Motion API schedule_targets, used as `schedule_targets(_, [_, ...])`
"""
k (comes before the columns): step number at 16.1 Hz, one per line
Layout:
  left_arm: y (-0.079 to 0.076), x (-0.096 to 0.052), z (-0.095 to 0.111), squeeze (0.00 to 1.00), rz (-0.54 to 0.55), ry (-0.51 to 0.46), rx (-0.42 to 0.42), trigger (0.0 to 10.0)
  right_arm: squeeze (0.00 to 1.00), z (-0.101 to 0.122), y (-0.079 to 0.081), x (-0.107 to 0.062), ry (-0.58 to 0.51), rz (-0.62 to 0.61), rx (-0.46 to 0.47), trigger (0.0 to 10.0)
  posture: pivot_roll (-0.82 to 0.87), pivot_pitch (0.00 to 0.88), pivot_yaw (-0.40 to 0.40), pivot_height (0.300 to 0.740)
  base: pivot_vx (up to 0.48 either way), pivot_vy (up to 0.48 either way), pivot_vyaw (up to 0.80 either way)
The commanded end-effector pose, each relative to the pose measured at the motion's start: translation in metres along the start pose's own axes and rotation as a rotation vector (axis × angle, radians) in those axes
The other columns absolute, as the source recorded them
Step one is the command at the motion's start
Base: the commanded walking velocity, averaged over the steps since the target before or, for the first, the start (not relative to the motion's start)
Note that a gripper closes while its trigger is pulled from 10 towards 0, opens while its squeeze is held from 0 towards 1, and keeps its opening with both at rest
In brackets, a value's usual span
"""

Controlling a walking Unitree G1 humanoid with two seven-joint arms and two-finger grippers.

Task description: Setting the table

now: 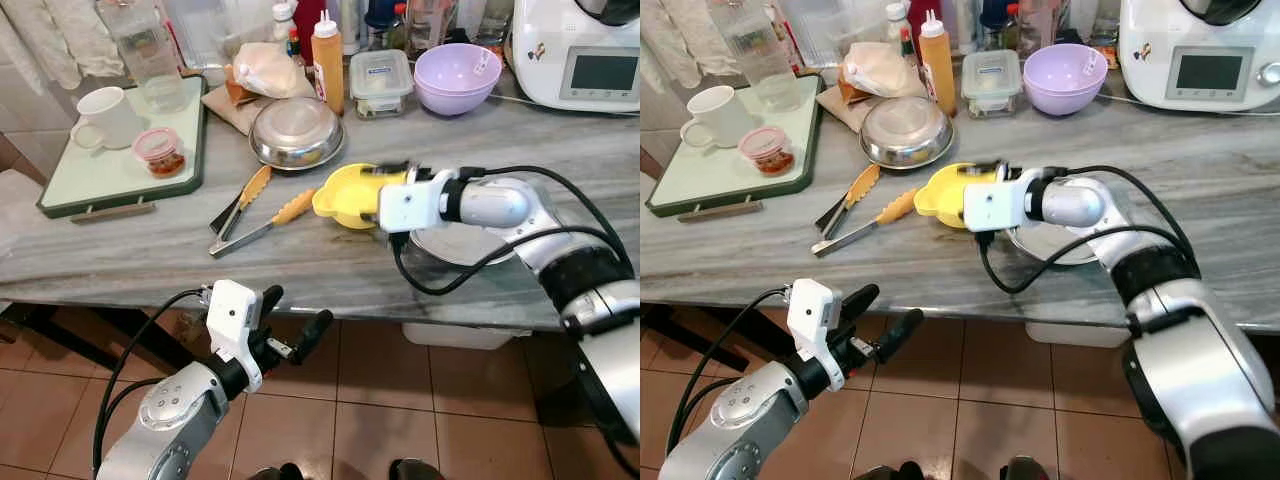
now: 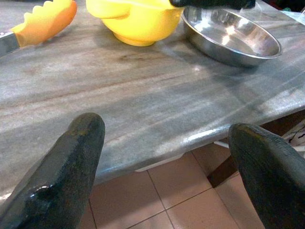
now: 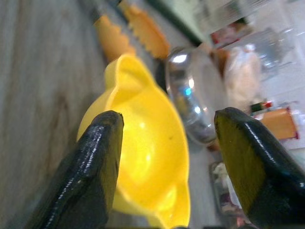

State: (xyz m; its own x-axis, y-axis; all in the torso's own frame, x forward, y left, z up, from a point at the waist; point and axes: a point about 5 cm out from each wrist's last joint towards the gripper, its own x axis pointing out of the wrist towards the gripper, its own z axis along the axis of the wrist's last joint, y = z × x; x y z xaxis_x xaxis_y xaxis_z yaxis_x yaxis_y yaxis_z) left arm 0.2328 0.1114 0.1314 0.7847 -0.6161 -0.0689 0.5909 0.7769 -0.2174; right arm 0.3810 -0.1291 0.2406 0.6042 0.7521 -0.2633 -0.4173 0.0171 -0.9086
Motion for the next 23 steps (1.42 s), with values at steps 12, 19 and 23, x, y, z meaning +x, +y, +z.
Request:
schedule_targets(12, [0.006, -0.003, 0.012, 0.0, 0.006, -0.054, -0.029, 10.0, 1.0, 0.015, 0.033, -0.044, 0.063, -0.411, 0.272, 10.0, -0.28, 0.16, 0.125, 0.74, 0.0, 0.0, 0.0])
schedule_targets(19, [0.011, 0.001, 0.01, 0.0, 0.001, -0.035, -0.024, 10.0, 0.97, 0.005, 0.064, -0.072, 0.374, -0.491, 0.403, 10.0, -0.31, 0.162, 0.13, 0.74, 0.0, 0.0, 0.0])
schedule_targets(23, [0.01, 0.005, 0.009, 0.0, -0.008, -0.028, -0.025, 10.0, 0.8, -0.011, 0.067, -0.077, 0.507, -0.48, 0.475, 10.0, -0.32, 0.162, 0.13, 0.74, 0.0, 0.0, 0.0])
